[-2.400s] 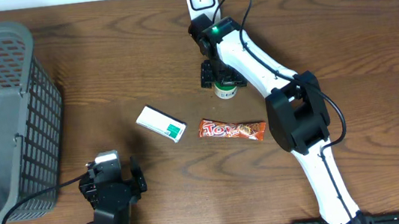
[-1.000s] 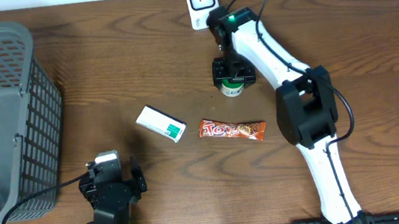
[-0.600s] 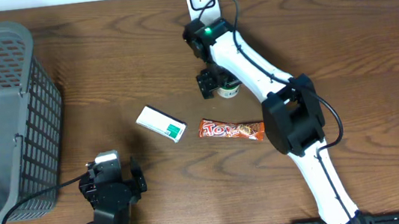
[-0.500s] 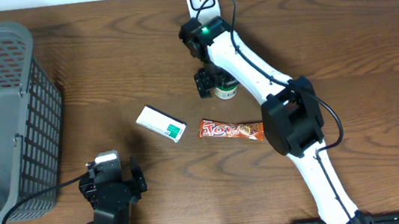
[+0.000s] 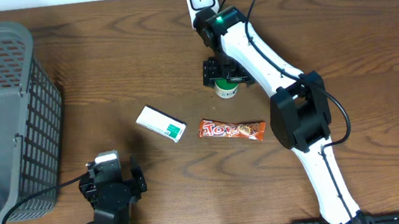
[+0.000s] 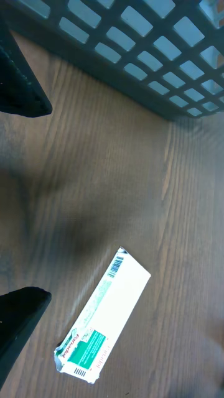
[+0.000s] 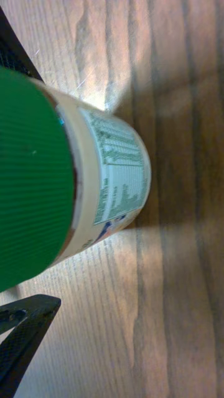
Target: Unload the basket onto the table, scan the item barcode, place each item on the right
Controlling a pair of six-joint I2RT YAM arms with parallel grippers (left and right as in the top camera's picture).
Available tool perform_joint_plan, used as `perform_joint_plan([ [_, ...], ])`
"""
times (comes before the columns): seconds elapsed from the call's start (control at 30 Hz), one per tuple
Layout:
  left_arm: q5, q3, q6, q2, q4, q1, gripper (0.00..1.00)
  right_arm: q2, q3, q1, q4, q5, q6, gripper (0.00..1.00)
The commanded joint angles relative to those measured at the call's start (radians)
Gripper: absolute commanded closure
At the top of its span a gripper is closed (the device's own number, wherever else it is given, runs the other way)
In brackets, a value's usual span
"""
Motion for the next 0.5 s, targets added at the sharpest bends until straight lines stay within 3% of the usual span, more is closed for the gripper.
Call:
perform_joint_plan([
  [0.0, -0.013, 0.002, -0.01, -0.006, 0.001, 0.002, 0.13, 0.022, 0.008, 0.002, 0.018, -0.037, 0.033, 0.09],
  [0.27, -0.013, 0.002, -0.01, -0.006, 0.001, 0.002, 0.12, 0.022, -0.038, 0.001, 0.032, -0.058, 0.167, 0.15],
  [0.47, -0.013, 0.002, -0.01, -0.006, 0.001, 0.003, 0.12, 0.022, -0.055, 0.001, 0.074, -0.057, 0.182, 0.16],
])
